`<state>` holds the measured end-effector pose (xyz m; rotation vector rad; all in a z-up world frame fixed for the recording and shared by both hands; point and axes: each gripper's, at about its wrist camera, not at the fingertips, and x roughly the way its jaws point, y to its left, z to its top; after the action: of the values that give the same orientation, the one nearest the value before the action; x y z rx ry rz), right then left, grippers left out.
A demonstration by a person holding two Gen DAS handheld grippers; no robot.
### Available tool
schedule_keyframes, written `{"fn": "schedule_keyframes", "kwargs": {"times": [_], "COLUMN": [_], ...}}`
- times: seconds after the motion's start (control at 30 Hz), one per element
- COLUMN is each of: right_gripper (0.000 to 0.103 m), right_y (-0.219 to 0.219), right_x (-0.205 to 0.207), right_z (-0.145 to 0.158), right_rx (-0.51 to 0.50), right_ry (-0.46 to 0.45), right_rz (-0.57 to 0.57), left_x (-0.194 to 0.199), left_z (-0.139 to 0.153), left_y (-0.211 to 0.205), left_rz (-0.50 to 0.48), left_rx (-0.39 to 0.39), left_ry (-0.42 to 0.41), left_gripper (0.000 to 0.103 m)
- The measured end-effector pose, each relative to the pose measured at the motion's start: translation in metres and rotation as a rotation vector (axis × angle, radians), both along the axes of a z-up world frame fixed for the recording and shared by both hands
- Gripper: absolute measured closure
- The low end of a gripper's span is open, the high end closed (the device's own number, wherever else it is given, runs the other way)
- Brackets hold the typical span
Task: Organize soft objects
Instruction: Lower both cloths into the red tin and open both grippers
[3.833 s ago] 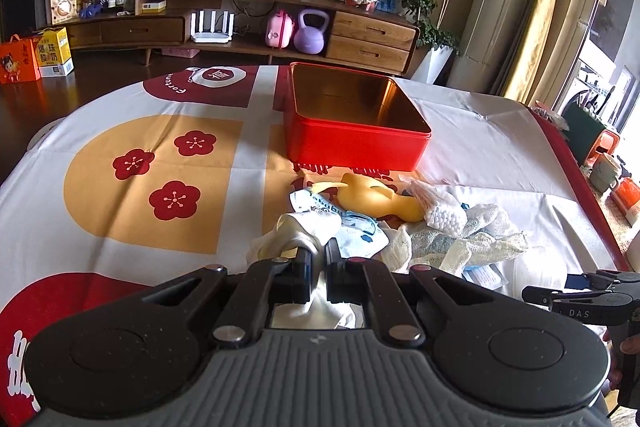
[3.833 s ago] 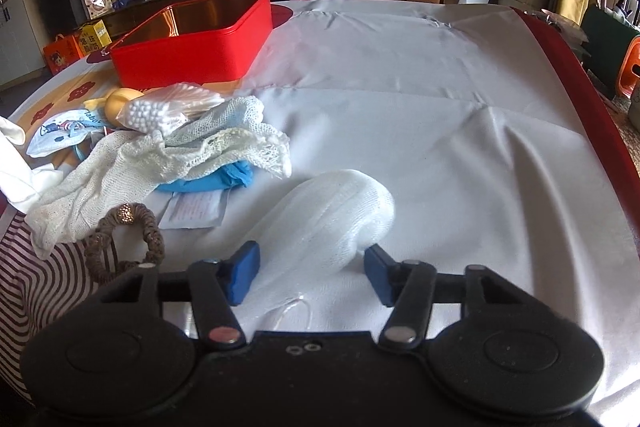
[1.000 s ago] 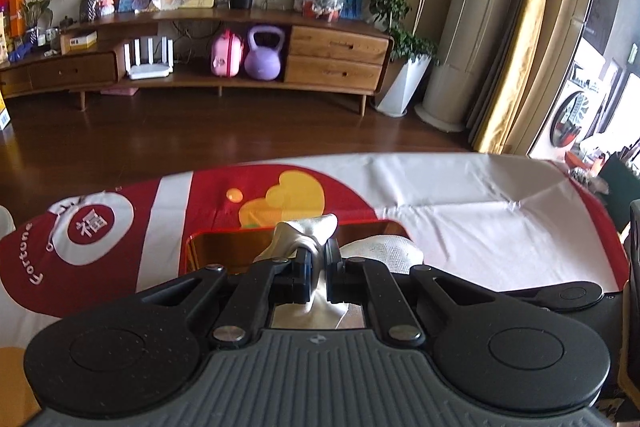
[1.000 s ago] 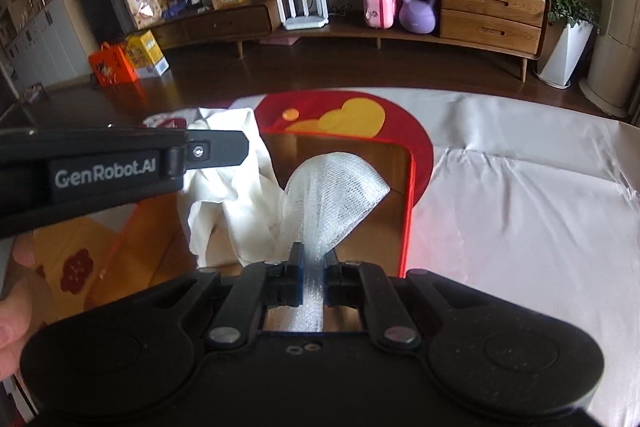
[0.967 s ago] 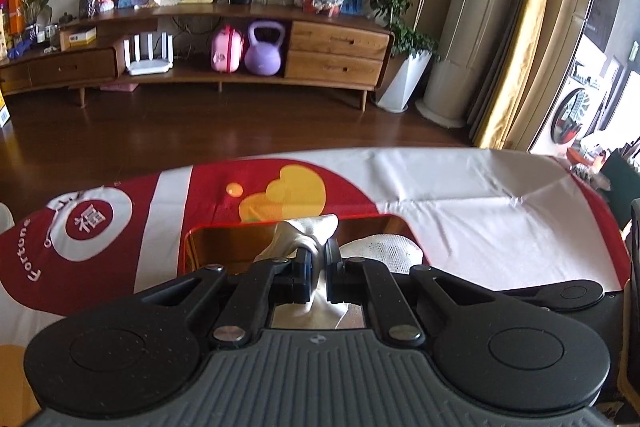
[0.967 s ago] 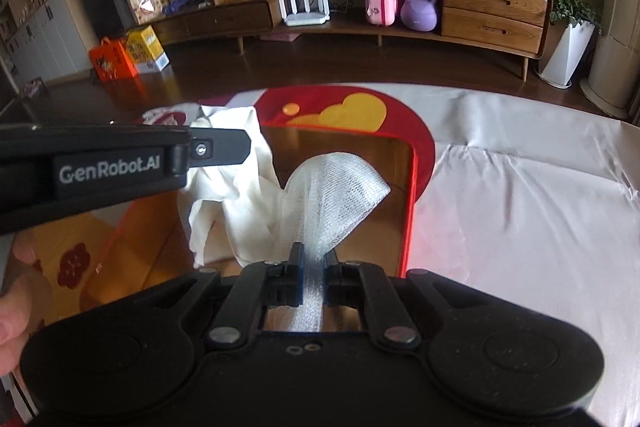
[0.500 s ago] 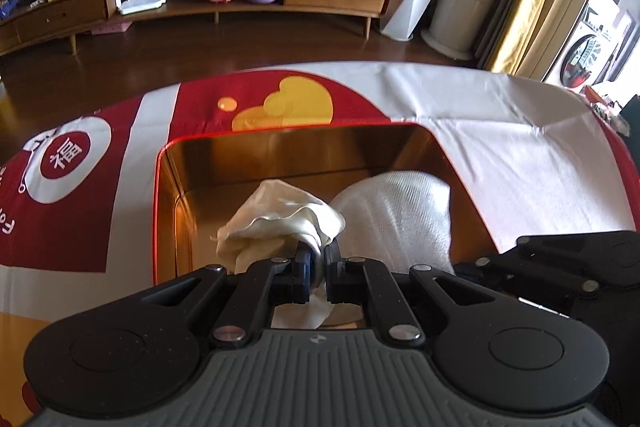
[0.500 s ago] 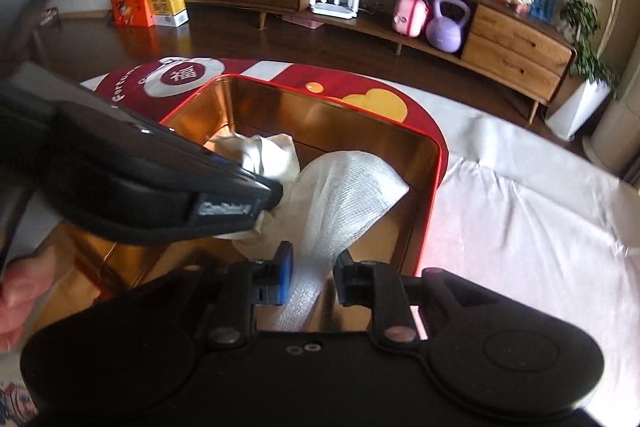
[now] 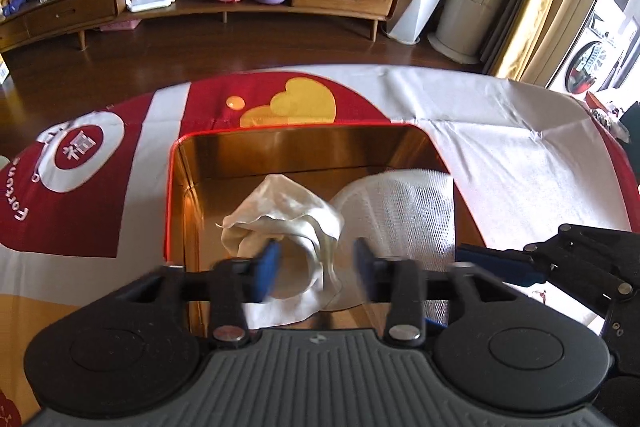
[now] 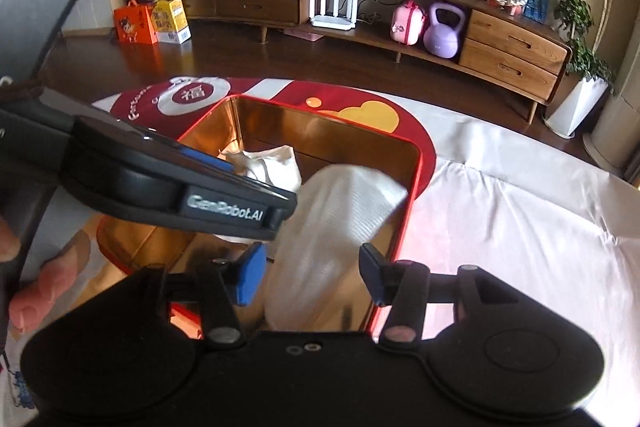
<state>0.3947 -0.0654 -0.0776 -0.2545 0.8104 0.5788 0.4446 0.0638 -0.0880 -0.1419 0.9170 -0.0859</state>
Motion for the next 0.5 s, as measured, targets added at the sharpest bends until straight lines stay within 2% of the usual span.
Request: {"fn": "schedule_keyframes", "kwargs": {"times": [0.13, 0.33, 0.5], "right_gripper": [0.046, 0.039, 0.028], "right_y": [-0.011, -0.028, -0.043], "right_x": [-0.004, -0.021, -0.037], "right_z": [0.01, 0.029, 0.048], "right_rx": [0.041, 0.106, 0.15], "right_ry": [0.009, 0.013, 0.008], "right_rz": [-0.019, -0.043, -0.062], "left_x": [-0.009, -0.032, -0.055], "left_z": [0.011, 0.034, 0.053], "left_y": [0.003, -0.001, -0.003], "left_rz": [0.01, 0.005, 0.009], "left_rx": [-0.024, 0.021, 0.04], "left_ry": [-0.02, -0.07, -0.104], "left_gripper": [0.043, 0.043, 0.043]}}
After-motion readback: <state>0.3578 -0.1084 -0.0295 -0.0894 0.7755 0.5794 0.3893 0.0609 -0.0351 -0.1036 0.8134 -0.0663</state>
